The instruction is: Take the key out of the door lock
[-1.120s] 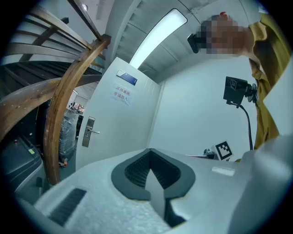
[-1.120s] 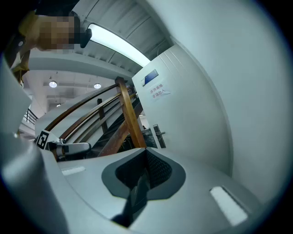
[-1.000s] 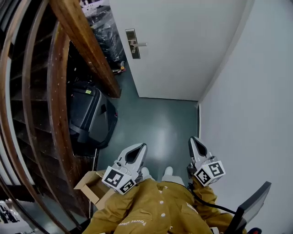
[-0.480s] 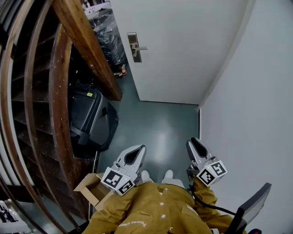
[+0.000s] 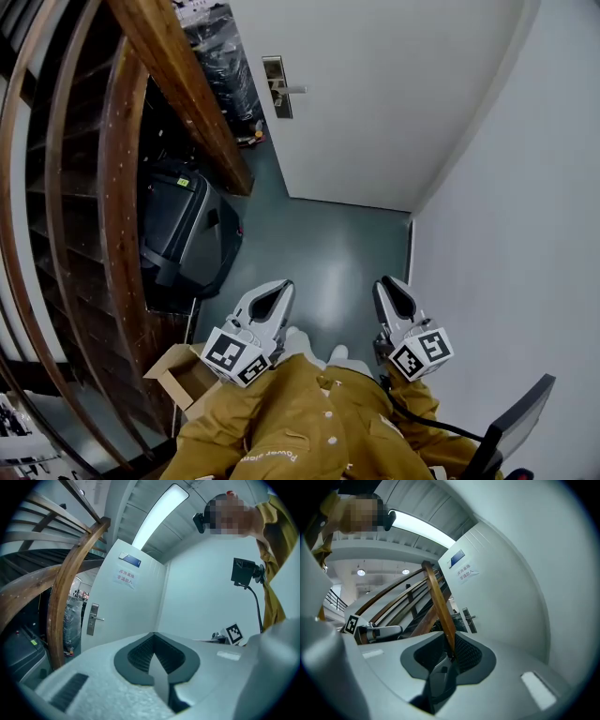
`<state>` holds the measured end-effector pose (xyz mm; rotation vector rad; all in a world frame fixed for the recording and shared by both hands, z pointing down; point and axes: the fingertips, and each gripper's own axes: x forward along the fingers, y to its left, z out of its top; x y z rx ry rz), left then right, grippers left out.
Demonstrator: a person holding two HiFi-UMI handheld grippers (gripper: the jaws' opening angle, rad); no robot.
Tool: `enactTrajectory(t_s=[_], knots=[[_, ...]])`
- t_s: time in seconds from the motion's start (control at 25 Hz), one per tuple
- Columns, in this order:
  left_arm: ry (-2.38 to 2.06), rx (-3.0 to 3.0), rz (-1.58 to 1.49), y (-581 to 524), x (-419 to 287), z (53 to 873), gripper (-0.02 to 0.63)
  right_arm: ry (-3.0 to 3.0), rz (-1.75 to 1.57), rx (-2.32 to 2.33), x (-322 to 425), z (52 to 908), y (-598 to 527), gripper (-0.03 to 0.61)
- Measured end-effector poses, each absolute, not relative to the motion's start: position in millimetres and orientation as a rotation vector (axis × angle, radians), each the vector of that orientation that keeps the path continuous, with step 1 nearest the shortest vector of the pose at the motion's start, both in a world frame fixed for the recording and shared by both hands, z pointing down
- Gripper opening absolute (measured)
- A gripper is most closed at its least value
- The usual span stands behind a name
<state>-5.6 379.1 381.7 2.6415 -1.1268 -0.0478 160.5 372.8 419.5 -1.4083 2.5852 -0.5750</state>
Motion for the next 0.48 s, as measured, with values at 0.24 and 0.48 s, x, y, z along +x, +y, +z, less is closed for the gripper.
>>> enactTrajectory(t_s=[0.24,0.48], knots=[[-1.144,2.622,-0.048,315,-16,391,-0.002,2.585,-0.641,-1.356,148,432,312,0.072],[-1.115,2.63,-0.052,204,-43,397,-0.002,2.579,-0.655,-1.392,122,441,209,0.067]])
